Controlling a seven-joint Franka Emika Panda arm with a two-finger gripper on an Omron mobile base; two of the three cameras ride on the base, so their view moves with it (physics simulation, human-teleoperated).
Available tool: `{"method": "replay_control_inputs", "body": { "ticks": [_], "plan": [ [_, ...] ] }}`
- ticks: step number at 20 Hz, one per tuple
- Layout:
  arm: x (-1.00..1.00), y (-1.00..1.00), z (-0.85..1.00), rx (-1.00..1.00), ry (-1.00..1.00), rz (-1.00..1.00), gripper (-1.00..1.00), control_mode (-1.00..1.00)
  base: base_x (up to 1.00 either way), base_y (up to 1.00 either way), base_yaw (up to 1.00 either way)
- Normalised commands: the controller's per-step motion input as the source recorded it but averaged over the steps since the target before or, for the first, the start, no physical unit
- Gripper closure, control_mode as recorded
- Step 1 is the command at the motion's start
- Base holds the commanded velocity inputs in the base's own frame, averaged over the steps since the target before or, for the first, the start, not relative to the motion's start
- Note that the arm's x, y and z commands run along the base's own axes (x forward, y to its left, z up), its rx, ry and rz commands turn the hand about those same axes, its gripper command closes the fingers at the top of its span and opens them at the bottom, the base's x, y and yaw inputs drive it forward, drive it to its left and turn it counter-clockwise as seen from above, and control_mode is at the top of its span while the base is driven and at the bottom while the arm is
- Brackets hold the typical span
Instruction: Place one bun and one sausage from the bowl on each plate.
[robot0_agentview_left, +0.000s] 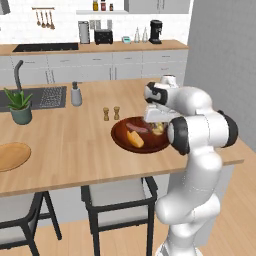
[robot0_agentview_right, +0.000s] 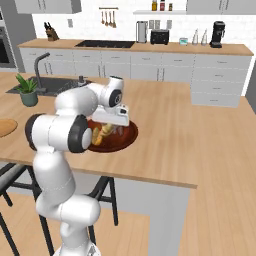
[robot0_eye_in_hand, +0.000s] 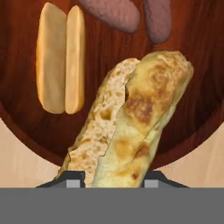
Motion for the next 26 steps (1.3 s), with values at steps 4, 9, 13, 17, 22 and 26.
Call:
{"method": "replay_control_inputs", "body": {
  "ticks": [4,9,13,17,22,26],
  "plan": [
    [-1.0,-0.45,0.44,-0.02,-0.04,0.09,1.0,-1.0,0.0,0.0,0.0],
    [-1.0,-0.2,0.25,0.0,-0.15,0.09,1.0,-1.0,0.0,0.0,0.0],
    [-0.89,-0.05,0.01,0.0,-0.14,0.0,1.0,-1.0,0.0,0.0,0.0],
    [-0.24,0.0,0.0,0.0,0.0,0.0,1.0,-1.0,0.0,0.0,0.0],
    [0.0,0.0,0.0,0.0,0.0,0.0,1.0,1.0,-0.55,0.89,0.01],
    [0.0,0.0,0.0,0.0,0.0,0.0,1.0,1.0,-0.29,1.0,0.0]
  ]
}}
